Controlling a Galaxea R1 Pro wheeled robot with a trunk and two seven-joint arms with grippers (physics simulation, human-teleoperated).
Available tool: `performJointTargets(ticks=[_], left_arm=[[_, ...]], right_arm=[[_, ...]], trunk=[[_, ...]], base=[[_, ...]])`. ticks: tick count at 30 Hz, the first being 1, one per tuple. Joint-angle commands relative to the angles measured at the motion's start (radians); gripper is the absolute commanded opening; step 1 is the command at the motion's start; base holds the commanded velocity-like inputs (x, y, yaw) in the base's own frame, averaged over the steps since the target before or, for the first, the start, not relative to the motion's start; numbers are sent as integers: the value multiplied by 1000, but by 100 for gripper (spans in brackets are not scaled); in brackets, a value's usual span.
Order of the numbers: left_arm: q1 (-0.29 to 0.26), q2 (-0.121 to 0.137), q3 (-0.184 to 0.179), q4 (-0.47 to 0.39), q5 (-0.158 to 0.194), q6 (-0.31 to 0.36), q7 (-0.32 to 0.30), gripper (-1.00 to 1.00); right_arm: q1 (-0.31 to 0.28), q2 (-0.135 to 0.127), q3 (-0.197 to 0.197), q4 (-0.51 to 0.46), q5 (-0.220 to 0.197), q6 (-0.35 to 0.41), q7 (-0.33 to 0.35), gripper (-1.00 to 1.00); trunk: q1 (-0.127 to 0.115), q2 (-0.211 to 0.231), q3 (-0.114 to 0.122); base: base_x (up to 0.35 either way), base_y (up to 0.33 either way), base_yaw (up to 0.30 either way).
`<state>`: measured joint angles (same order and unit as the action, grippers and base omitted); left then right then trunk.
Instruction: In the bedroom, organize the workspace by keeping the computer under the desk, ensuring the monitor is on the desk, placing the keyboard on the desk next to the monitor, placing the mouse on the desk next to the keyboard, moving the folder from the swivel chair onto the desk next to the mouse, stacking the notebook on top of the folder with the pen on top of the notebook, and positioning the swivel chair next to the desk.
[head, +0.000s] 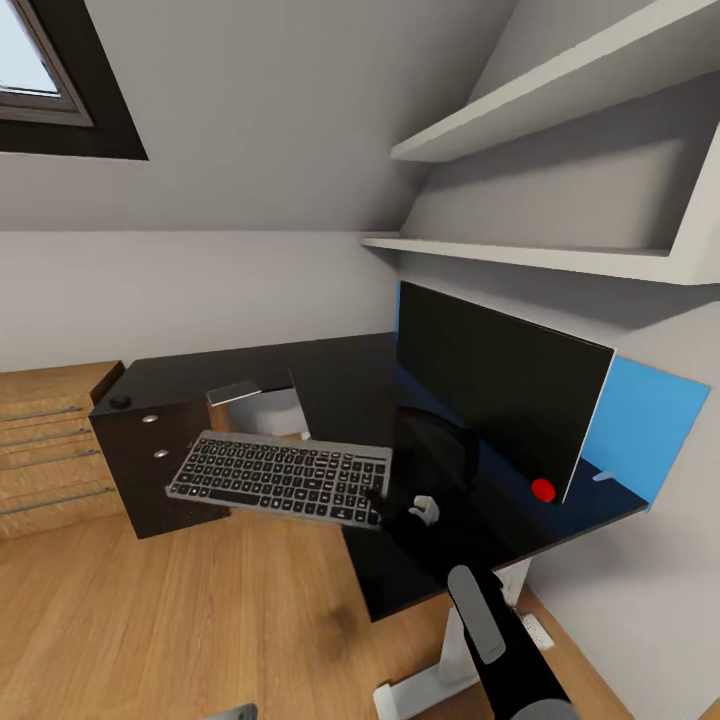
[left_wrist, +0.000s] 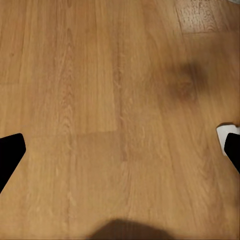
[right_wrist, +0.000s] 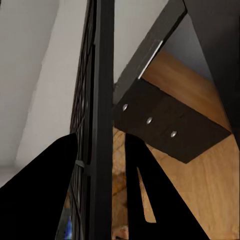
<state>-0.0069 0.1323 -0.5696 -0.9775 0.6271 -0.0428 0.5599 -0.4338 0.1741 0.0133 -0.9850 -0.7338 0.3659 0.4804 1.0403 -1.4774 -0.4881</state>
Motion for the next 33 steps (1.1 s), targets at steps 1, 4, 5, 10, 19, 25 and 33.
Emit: performJointTargets(ticks=[1, 4, 5, 10, 19, 25, 33], left_arm=[[-1, 1, -4, -1, 9, -5, 6, 100], [-1, 0, -2, -1, 9, -5, 6, 100], [-1, 0, -2, 1, 9, -5, 6, 100], [-1, -12, -4, 50, 1, -6, 5, 100], [-1, -43, 1, 63, -4, -31, 9, 100], [-1, -45, 0, 62, -4, -62, 9, 100], [-1, -45, 0, 62, -3, -65, 9, 100]], right_arm=[[0, 0, 26, -1, -18, -63, -28, -100], [0, 0, 76, 2, -45, -205, -91, -100], [0, 0, 104, 7, -60, -270, -127, -100], [2, 0, 191, 50, -154, -446, -236, -100], [7, -1, 199, 69, -262, -458, -227, -100], [7, -21, 180, 71, -281, -458, -235, -100], [7, -21, 184, 72, -327, -456, -234, -100]], trunk=[[0, -1, -1], [0, -1, -1], [0, -1, -1], [0, -1, -1], [0, -1, -1], [0, -1, -1], [0, -1, -1]], base=[[0, 0, 0], [0, 0, 0], [0, 0, 0], [0, 10, 0], [0, 82, 0], [0, 0, 0], [0, 0, 0]])
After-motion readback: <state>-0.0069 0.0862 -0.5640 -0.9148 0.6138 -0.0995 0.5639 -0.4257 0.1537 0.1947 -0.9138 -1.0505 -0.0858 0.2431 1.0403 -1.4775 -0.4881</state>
